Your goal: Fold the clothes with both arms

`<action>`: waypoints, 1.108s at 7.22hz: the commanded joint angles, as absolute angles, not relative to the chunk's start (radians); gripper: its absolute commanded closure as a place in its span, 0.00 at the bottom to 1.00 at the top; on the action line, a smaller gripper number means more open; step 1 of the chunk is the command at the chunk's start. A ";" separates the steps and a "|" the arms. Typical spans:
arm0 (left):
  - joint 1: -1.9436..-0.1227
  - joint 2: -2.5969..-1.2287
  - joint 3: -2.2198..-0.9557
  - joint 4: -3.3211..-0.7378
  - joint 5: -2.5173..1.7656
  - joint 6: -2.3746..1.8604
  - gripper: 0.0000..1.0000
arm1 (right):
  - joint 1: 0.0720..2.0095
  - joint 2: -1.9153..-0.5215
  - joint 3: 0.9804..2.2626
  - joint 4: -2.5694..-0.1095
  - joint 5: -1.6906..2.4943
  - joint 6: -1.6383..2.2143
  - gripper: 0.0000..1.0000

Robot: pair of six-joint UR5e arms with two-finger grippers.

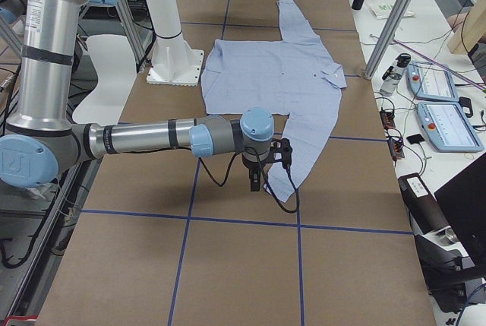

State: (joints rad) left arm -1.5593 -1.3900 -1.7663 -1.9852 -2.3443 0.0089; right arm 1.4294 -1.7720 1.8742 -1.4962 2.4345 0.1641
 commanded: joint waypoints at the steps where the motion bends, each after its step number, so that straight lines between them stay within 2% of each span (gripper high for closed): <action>1: -1.562 -1.378 -1.782 -1.990 -2.339 0.008 0.00 | 1.434 -1.786 1.862 -1.491 2.424 0.163 0.00; 2: -1.560 -1.378 -1.745 -2.000 -2.338 0.009 0.00 | 1.434 -1.784 1.864 -1.486 2.422 0.169 0.00; 4: -1.565 -1.338 -1.787 -2.003 -2.344 0.011 0.00 | 1.474 -1.786 1.868 -1.485 2.422 0.175 0.00; 5: -1.565 -1.338 -1.778 -2.005 -2.345 0.011 0.00 | 1.474 -1.799 1.853 -1.489 2.436 0.178 0.00; 6: -1.563 -1.336 -1.761 -2.005 -2.345 0.012 0.00 | 1.473 -1.772 1.768 -1.485 2.462 0.176 0.00; 8: -1.562 -1.336 -1.772 -2.005 -2.349 -0.006 0.00 | 1.470 -1.767 1.772 -1.448 2.569 0.192 0.00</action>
